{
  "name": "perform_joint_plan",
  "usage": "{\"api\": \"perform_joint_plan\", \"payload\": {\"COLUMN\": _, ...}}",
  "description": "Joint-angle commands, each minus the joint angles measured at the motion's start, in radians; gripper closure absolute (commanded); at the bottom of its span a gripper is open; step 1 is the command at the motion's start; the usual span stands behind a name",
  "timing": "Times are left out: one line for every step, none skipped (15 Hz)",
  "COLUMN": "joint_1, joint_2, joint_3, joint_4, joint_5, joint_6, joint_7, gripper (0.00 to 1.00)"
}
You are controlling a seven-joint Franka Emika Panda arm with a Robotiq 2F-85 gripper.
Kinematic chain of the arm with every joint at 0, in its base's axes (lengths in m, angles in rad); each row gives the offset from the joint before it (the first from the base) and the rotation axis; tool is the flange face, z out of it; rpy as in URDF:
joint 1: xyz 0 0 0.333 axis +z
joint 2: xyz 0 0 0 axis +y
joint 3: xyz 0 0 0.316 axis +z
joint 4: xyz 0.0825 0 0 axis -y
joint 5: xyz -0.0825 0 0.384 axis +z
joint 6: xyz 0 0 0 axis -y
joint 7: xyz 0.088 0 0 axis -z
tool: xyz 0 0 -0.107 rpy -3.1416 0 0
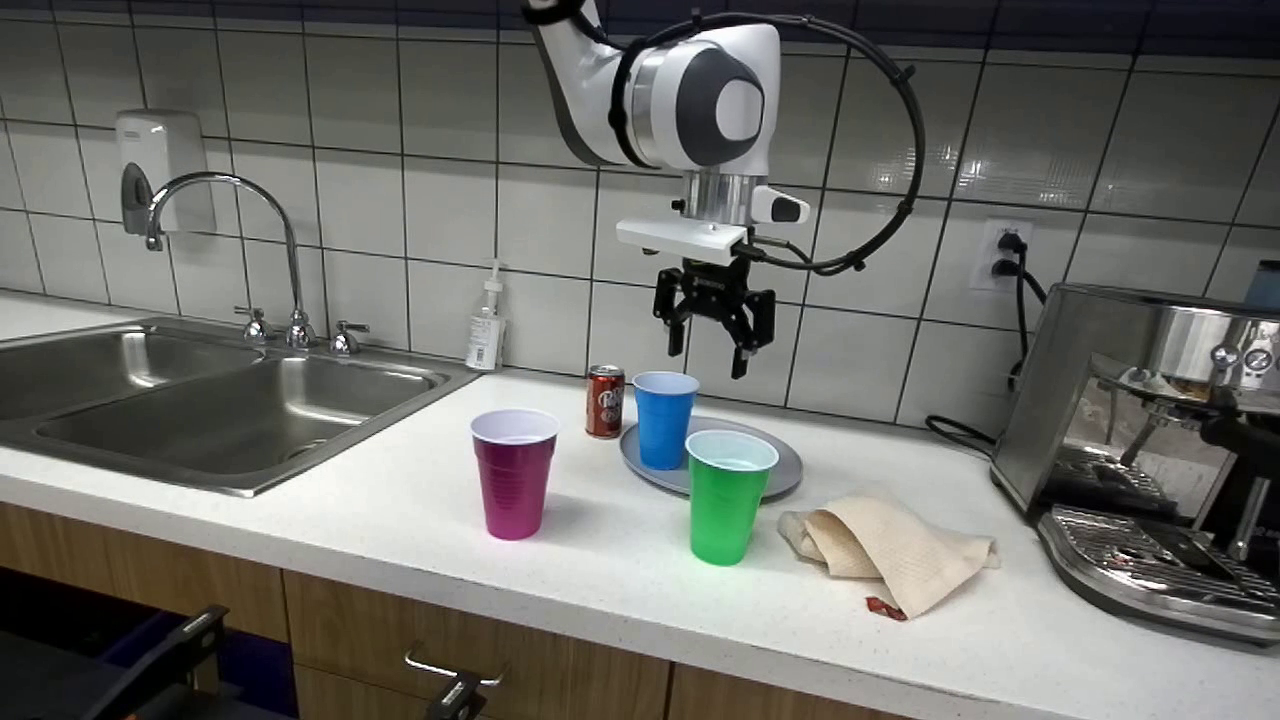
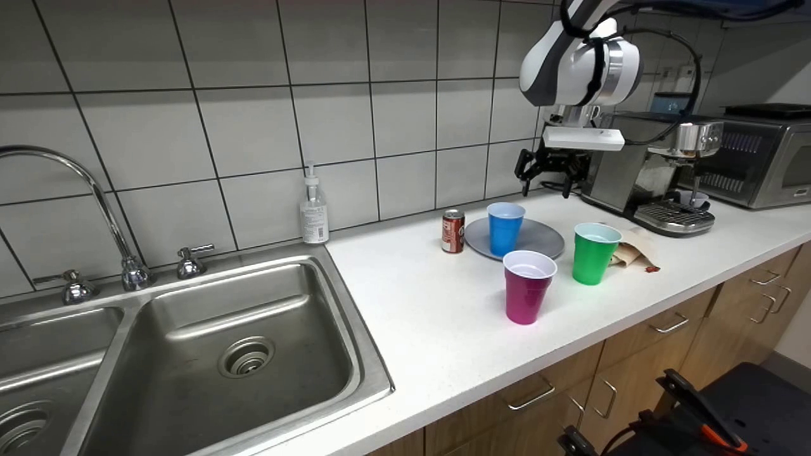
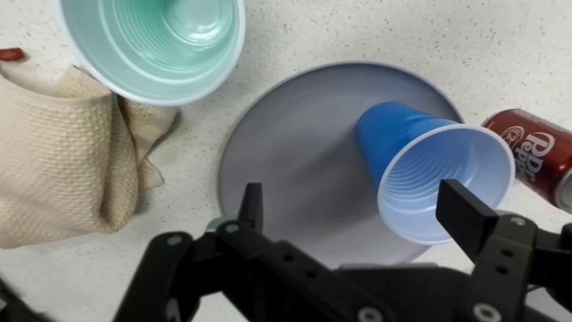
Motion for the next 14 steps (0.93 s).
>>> {"api": "perform_joint_plan", "payload": {"joint_1": 0.06, "joint_2": -0.058, "joint_3": -0.073, "joint_4": -0.075, "joint_5": -0.104, "joint_6": 0.011, "joint_7": 0.217, "gripper": 0.0}}
{"api": "perform_joint_plan", "payload": {"joint_1": 0.072, "joint_2": -0.062, "joint_3": -0.087, "joint_4": -0.075, "joint_5": -0.128, "joint_6": -0.022, "joint_7": 0.269, "gripper": 0.0}}
{"api": "perform_joint_plan", "payload": {"joint_1": 0.08, "joint_2": -0.066, "joint_3": -0.099, "joint_4": -0.078, "joint_5": -0.148, "joint_6": -0.039, "joint_7": 0.313, "gripper": 0.0}}
{"api": "perform_joint_plan", "payload": {"joint_1": 0.089, "joint_2": -0.07, "joint_3": -0.109, "joint_4": -0.079, "joint_5": -0.166, "joint_6": -0.056, "joint_7": 0.357, "gripper": 0.0}}
{"api": "perform_joint_plan", "payload": {"joint_1": 0.094, "joint_2": -0.073, "joint_3": -0.114, "joint_4": -0.076, "joint_5": -0.175, "joint_6": -0.083, "joint_7": 0.39, "gripper": 0.0}}
{"api": "perform_joint_plan", "payload": {"joint_1": 0.1, "joint_2": -0.077, "joint_3": -0.118, "joint_4": -0.074, "joint_5": -0.185, "joint_6": -0.107, "joint_7": 0.424, "gripper": 0.0}}
{"api": "perform_joint_plan", "payload": {"joint_1": 0.104, "joint_2": -0.081, "joint_3": -0.119, "joint_4": -0.071, "joint_5": -0.193, "joint_6": -0.138, "joint_7": 0.451, "gripper": 0.0}}
{"api": "perform_joint_plan", "payload": {"joint_1": 0.109, "joint_2": -0.088, "joint_3": -0.122, "joint_4": -0.069, "joint_5": -0.202, "joint_6": -0.174, "joint_7": 0.484, "gripper": 0.0}}
{"api": "perform_joint_plan", "payload": {"joint_1": 0.112, "joint_2": -0.095, "joint_3": -0.122, "joint_4": -0.072, "joint_5": -0.208, "joint_6": -0.198, "joint_7": 0.511, "gripper": 0.0}}
{"api": "perform_joint_plan", "payload": {"joint_1": 0.113, "joint_2": -0.1, "joint_3": -0.122, "joint_4": -0.075, "joint_5": -0.212, "joint_6": -0.214, "joint_7": 0.545, "gripper": 0.0}}
{"api": "perform_joint_plan", "payload": {"joint_1": 0.112, "joint_2": -0.102, "joint_3": -0.12, "joint_4": -0.075, "joint_5": -0.212, "joint_6": -0.226, "joint_7": 0.57, "gripper": 0.0}}
{"api": "perform_joint_plan", "payload": {"joint_1": 0.109, "joint_2": -0.103, "joint_3": -0.117, "joint_4": -0.077, "joint_5": -0.208, "joint_6": -0.229, "joint_7": 0.589, "gripper": 0.0}}
{"api": "perform_joint_plan", "payload": {"joint_1": 0.105, "joint_2": -0.104, "joint_3": -0.114, "joint_4": -0.078, "joint_5": -0.201, "joint_6": -0.228, "joint_7": 0.596, "gripper": 0.0}}
{"api": "perform_joint_plan", "payload": {"joint_1": 0.102, "joint_2": -0.103, "joint_3": -0.113, "joint_4": -0.081, "joint_5": -0.198, "joint_6": -0.213, "joint_7": 0.605, "gripper": 0.0}}
